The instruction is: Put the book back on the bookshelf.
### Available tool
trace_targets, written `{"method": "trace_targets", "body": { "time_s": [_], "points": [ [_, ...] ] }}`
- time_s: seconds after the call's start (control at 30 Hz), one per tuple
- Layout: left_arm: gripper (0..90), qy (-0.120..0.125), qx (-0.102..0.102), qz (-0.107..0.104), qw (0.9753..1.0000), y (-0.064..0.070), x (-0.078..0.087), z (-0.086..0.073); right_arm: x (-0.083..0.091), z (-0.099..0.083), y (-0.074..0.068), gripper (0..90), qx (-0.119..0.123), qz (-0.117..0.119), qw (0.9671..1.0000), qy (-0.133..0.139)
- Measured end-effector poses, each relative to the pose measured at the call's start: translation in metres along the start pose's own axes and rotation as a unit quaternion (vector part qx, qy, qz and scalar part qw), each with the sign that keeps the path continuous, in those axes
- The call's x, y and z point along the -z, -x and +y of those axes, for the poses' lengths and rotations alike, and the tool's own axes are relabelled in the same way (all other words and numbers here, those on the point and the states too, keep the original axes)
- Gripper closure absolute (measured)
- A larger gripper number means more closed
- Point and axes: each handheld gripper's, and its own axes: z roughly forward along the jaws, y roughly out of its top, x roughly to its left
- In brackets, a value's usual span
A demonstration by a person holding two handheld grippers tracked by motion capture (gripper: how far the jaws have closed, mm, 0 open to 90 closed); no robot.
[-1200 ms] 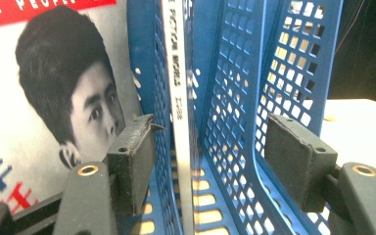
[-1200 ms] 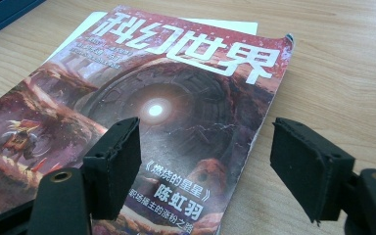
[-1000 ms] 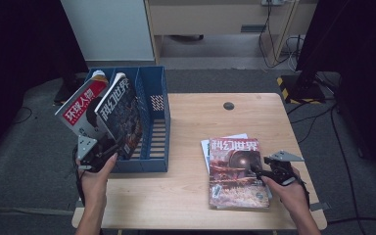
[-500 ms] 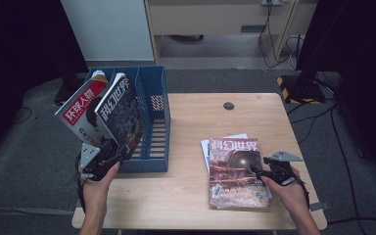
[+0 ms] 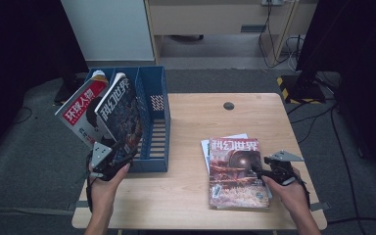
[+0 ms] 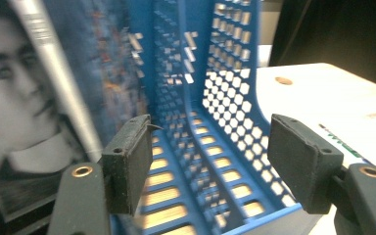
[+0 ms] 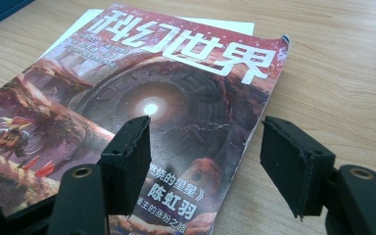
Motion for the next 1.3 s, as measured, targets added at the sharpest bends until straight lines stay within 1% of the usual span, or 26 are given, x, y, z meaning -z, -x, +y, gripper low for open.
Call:
{"method": "trace_targets", "body": {
  "time_s": [0.07, 0.1, 0.13, 0.17, 0.2, 0.27, 0.33, 0.37, 0.47, 0.53, 0.57, 0.63, 0.67, 0.7, 0.73, 0.77, 0.8, 0.87, 0.9, 0.97, 1.03, 1.07, 1.2, 1.23, 1.3],
  "points": [
    [33.2, -0.003, -0.005, -0.010, 0.9999, 0.007, -0.003, 0.001, 0.000, 0.000, 0.000, 38.0, 0.000, 0.000, 1.0000, 0.001],
    [33.1, -0.006, -0.009, -0.018, 0.9998, 0.012, -0.005, 0.002, 0.000, 0.000, 0.000, 38.5, 0.002, 0.000, 1.0000, 0.002],
    [33.1, -0.010, -0.017, -0.023, 0.9996, 0.017, -0.008, 0.003, 0.000, 0.000, -0.001, 39.4, 0.002, -0.001, 1.0000, 0.003],
    [33.0, -0.010, -0.021, -0.033, 0.9992, 0.022, -0.010, 0.004, 0.001, 0.000, -0.001, 40.6, 0.002, 0.000, 1.0000, 0.004],
    [32.9, -0.014, -0.028, -0.046, 0.9985, 0.030, -0.014, 0.005, 0.000, 0.001, -0.001, 41.6, 0.003, 0.000, 1.0000, 0.005],
    [32.4, -0.024, -0.042, -0.064, 0.9968, 0.042, -0.022, 0.006, 0.001, 0.001, -0.002, 43.0, 0.004, 0.001, 1.0000, 0.007],
    [31.6, -0.041, -0.051, -0.086, 0.9941, 0.055, -0.033, 0.005, 0.001, 0.001, -0.002, 44.4, 0.006, 0.002, 1.0000, 0.007],
    [31.1, -0.044, -0.052, -0.091, 0.9935, 0.058, -0.035, 0.005, 0.001, 0.001, -0.001, 44.7, 0.006, 0.002, 1.0000, 0.007],
    [30.9, -0.057, -0.066, -0.112, 0.9899, 0.077, -0.048, 0.004, 0.001, 0.001, -0.001, 44.8, 0.004, 0.003, 1.0000, 0.008],
    [30.8, -0.060, -0.068, -0.123, 0.9882, 0.088, -0.054, 0.005, 0.001, 0.001, -0.001, 44.1, 0.004, 0.004, 0.9999, 0.009],
    [30.6, -0.060, -0.068, -0.127, 0.9877, 0.092, -0.056, 0.005, 0.001, 0.002, -0.001, 43.9, 0.005, 0.003, 0.9999, 0.010],
    [30.4, -0.062, -0.072, -0.139, 0.9858, 0.103, -0.060, 0.006, 0.001, 0.002, 0.000, 43.3, 0.005, 0.004, 0.9999, 0.009],
    [30.3, -0.063, -0.066, -0.151, 0.9843, 0.108, -0.063, 0.006, 0.001, 0.002, 0.000, 43.2, 0.005, 0.004, 0.9999, 0.009],
    [30.1, -0.065, -0.057, -0.158, 0.9836, 0.111, -0.066, 0.006, 0.001, 0.002, 0.000, 42.9, 0.004, 0.004, 0.9999, 0.009],
    [29.9, -0.067, -0.058, -0.159, 0.9833, 0.116, -0.069, 0.005, 0.001, 0.002, -0.001, 42.7, 0.003, 0.004, 0.9999, 0.009],
    [29.6, -0.068, -0.068, -0.157, 0.9829, 0.118, -0.071, 0.005, 0.000, 0.001, -0.001, 42.6, 0.006, 0.004, 0.9999, 0.009],
    [29.6, -0.074, -0.076, -0.158, 0.9817, 0.123, -0.075, 0.003, -0.001, 0.001, -0.002, 42.3, 0.006, 0.004, 0.9999, 0.008],
    [29.4, -0.079, -0.069, -0.164, 0.9808, 0.129, -0.080, 0.001, -0.002, 0.001, -0.003, 41.2, 0.009, 0.005, 0.9999, 0.005],
    [29.4, -0.080, -0.070, -0.167, 0.9802, 0.133, -0.082, 0.000, -0.003, 0.001, -0.003, 40.5, 0.009, 0.005, 0.9999, 0.005],
    [29.3, -0.084, -0.080, -0.170, 0.9786, 0.141, -0.086, -0.001, -0.005, 0.001, -0.004, 38.6, 0.007, 0.007, 0.9999, 0.003],
    [29.0, -0.092, -0.082, -0.180, 0.9760, 0.146, -0.090, -0.004, -0.006, 0.001, -0.004, 36.7, 0.008, 0.007, 0.9999, 0.001],
    [28.7, -0.099, -0.083, -0.185, 0.9742, 0.150, -0.094, -0.006, -0.007, 0.001, -0.004, 36.5, 0.007, 0.008, 0.9999, 0.001],
    [28.1, -0.114, -0.075, -0.193, 0.9716, 0.157, -0.103, -0.015, -0.009, 0.001, -0.002, 34.9, 0.004, 0.011, 0.9999, 0.001],
    [28.2, -0.117, -0.078, -0.194, 0.9708, 0.159, -0.105, -0.017, -0.010, 0.000, -0.001, 34.9, 0.006, 0.010, 0.9999, 0.000],
    [28.2, -0.121, -0.086, -0.194, 0.9698, 0.163, -0.107, -0.022, -0.012, -0.001, -0.001, 34.9, 0.001, 0.011, 0.9999, -0.005]
  ]
}}
